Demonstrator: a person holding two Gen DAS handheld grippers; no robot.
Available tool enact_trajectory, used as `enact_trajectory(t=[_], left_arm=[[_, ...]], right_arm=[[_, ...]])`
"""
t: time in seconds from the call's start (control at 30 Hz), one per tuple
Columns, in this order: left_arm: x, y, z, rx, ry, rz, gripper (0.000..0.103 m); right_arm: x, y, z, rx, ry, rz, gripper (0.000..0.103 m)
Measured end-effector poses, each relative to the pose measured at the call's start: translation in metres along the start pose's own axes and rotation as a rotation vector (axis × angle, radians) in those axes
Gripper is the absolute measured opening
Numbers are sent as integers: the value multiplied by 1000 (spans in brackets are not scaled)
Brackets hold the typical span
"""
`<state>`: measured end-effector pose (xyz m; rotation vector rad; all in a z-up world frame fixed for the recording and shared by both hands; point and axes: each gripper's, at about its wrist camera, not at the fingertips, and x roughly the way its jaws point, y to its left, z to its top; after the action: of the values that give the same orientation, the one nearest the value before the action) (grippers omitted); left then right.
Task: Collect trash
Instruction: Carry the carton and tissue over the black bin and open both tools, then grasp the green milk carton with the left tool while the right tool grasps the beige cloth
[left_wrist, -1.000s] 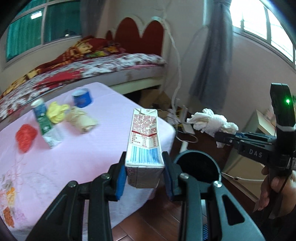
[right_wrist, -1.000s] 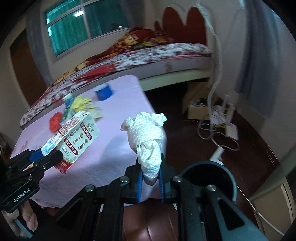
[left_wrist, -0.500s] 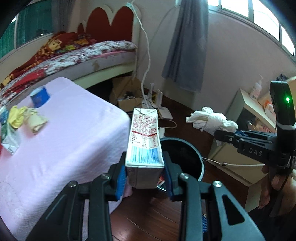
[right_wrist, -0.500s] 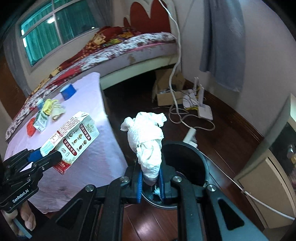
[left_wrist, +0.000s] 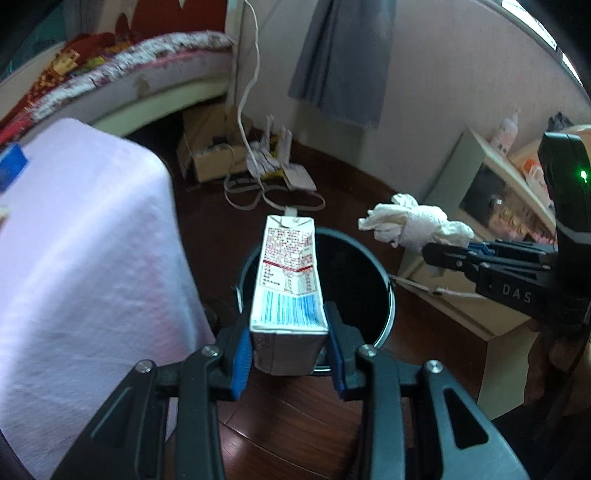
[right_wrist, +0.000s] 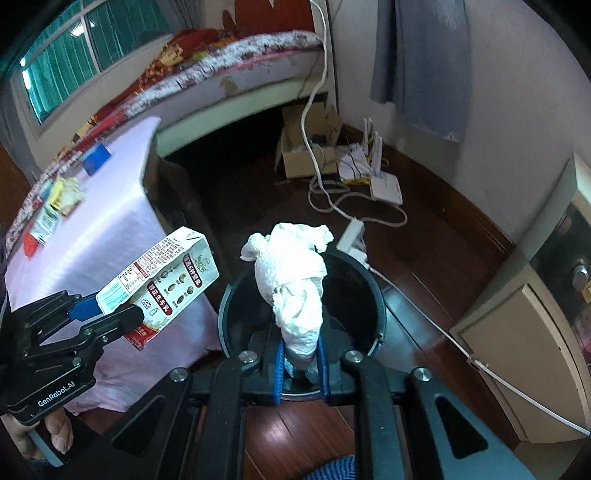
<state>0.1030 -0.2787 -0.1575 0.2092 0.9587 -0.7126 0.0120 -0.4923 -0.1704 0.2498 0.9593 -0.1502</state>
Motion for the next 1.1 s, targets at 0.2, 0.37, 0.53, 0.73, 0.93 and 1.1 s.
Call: enact_trajectory(t=[0.2,0.37,0.53,0.73,0.93,1.1], left_arm=[[50,6,-4,-43,112,-53,36],[70,4,-4,-33,143,-45,36],[82,11,-5,-49,160,-43,36],[93,15,-3,-52,175,-46,36],[90,23,-4,-89,170,-9,89],[52,32,-3,-108,116,57,92]], right_arm=[[59,-12,-10,-30,139,4,16],[92,-9,-13,-67,190,6,16],[116,-4,-7,-98,209,15,17],[130,3,-5,-129,224,24,17],[136,7,1,-179,180,-82,83],[116,2,13,-147,119,-88,86]])
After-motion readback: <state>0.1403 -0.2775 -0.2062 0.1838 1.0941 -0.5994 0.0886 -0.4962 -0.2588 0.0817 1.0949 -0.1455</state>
